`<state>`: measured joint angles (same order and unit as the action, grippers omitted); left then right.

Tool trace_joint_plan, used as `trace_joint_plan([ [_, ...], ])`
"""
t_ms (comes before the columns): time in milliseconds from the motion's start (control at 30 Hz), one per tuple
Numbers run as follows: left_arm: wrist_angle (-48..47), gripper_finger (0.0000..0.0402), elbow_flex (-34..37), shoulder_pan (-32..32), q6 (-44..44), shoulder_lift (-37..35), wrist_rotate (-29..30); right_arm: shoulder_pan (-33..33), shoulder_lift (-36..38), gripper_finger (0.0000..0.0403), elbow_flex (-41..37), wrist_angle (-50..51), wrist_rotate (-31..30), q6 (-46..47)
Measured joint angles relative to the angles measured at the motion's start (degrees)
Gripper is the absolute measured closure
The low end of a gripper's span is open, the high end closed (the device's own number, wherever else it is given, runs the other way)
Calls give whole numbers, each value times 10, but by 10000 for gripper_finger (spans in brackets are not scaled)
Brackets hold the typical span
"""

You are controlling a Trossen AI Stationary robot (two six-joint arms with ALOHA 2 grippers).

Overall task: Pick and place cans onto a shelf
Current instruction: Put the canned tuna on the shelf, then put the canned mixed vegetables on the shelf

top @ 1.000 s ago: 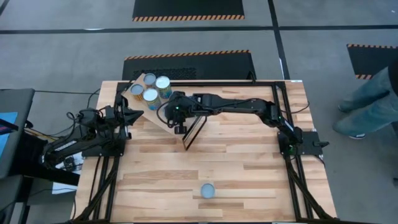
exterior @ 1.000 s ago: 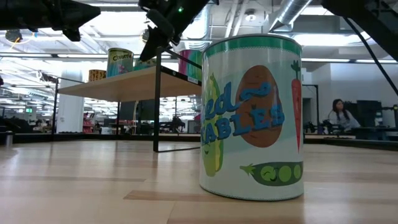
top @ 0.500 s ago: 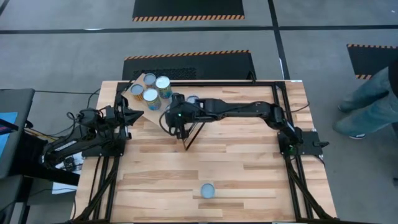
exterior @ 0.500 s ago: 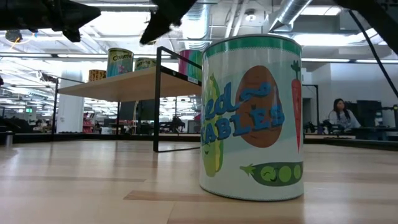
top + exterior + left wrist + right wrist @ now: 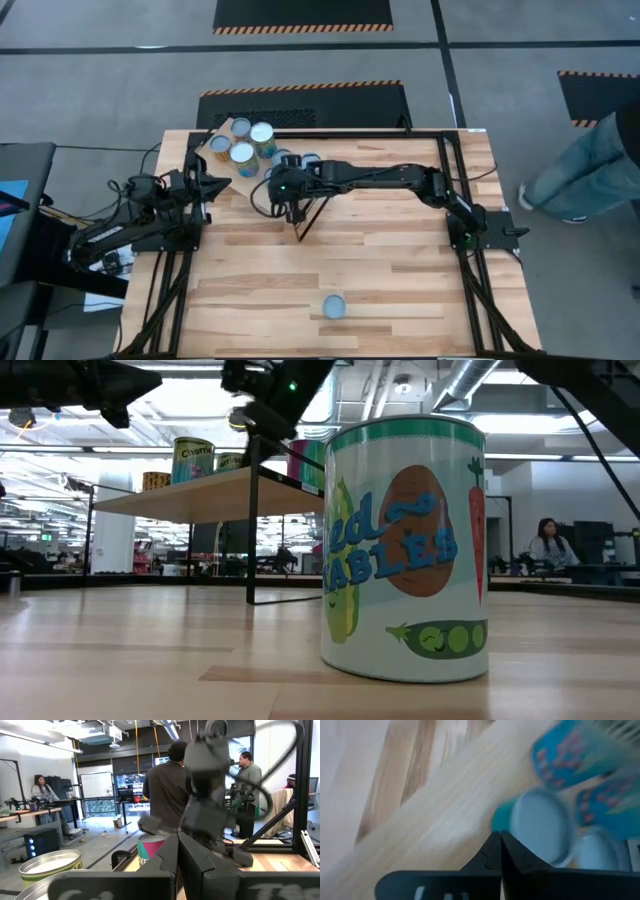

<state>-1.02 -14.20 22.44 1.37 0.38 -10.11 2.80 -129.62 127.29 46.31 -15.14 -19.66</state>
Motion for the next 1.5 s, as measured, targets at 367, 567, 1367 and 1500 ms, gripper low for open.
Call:
trace_joint_plan([
  [367, -2, 401, 0, 0, 2, 0, 0, -10, 5, 393, -1, -15, 0, -6],
  [567, -8, 401, 0, 0, 4, 0, 0, -75, 39, 399, -1, 13, -12, -17],
  [1367, -30, 401, 2, 0, -10, 0, 0, -322, 59, 402, -173, -11, 28, 318],
  [1500, -36, 401, 2, 0, -14, 0, 0, -346, 81, 398, -173, 60, 30, 423],
])
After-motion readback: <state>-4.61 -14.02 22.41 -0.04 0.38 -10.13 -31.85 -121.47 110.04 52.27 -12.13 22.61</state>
